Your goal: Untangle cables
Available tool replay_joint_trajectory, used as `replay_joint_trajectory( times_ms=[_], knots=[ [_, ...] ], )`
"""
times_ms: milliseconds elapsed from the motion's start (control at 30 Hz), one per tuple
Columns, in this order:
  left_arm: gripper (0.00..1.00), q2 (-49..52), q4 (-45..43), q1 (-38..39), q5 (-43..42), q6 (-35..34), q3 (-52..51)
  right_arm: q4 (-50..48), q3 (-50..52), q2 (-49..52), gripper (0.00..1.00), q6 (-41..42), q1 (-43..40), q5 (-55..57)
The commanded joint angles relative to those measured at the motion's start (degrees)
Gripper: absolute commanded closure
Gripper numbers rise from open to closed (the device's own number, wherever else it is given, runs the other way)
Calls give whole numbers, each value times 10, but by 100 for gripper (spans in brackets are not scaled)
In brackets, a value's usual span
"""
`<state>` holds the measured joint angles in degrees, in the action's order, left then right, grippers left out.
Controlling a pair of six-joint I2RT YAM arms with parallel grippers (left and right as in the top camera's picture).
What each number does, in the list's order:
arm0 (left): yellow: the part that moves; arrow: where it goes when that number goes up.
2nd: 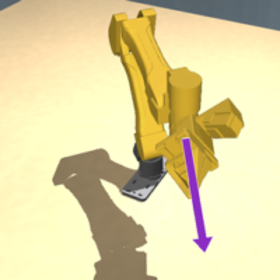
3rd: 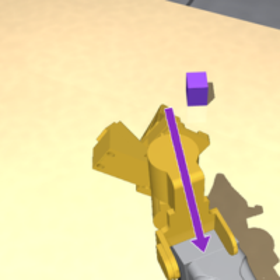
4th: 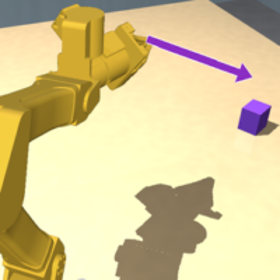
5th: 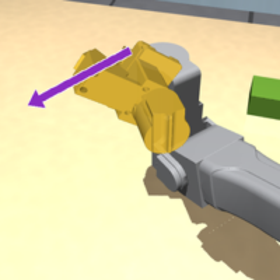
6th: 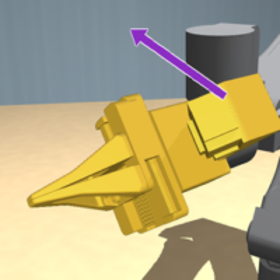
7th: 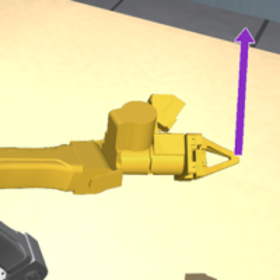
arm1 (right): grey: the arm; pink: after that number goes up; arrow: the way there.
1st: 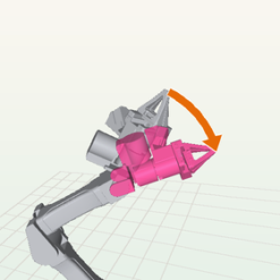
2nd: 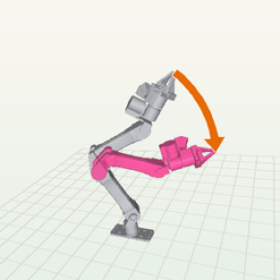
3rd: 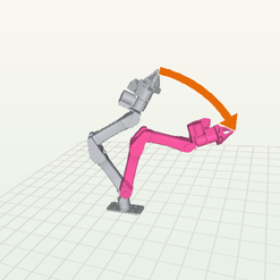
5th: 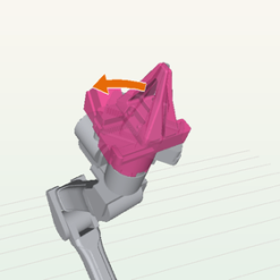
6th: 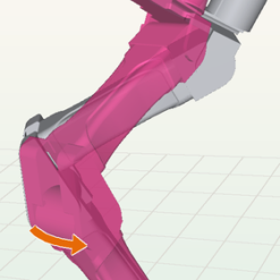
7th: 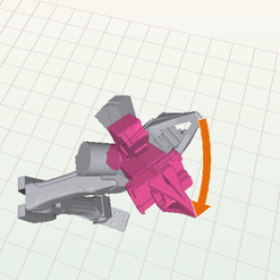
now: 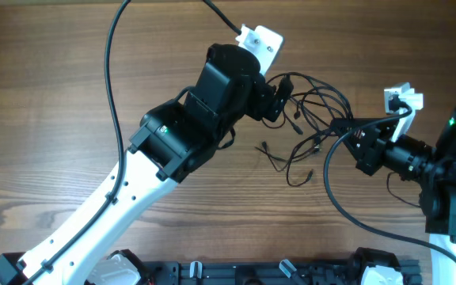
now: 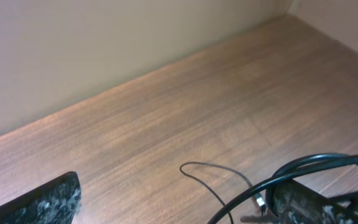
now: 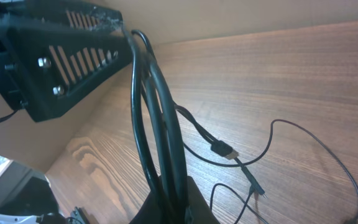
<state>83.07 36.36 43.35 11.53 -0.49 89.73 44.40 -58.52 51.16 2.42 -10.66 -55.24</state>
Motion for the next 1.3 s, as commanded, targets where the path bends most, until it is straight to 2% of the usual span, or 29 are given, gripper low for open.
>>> replay_joint_trajectory(
  times_ms=[0,67,200,433,667,800,867,900,1000,1167,1267],
  knots=[
    [0,1,19,-18,-41,0,3,-3,-7,3,96,8,-4,3],
    [0,1,44,-18,-129,0,3,-15,-7,4,96,32,-5,16],
    [0,1,80,-18,-196,3,3,-21,-7,5,96,72,-5,54],
    [0,-10,102,-18,-217,3,3,-17,-7,20,96,83,-5,57],
    [0,-31,102,-18,-301,6,3,-38,-7,30,96,111,-4,35],
    [4,-31,113,-18,-321,113,3,-57,-7,30,96,112,-5,-15],
    [4,-31,115,-18,-355,199,3,-59,-7,30,96,112,-4,-47],
    [4,-31,115,-18,-370,263,3,-60,-7,31,96,110,-4,-72],
    [4,-31,115,-18,-372,366,3,-62,-7,32,96,100,-5,-131],
    [2,-31,115,-18,-375,502,3,-68,-7,33,96,94,-4,-195],
    [2,-31,115,-17,-382,542,3,-86,-7,33,96,100,-5,-235]
  ],
)
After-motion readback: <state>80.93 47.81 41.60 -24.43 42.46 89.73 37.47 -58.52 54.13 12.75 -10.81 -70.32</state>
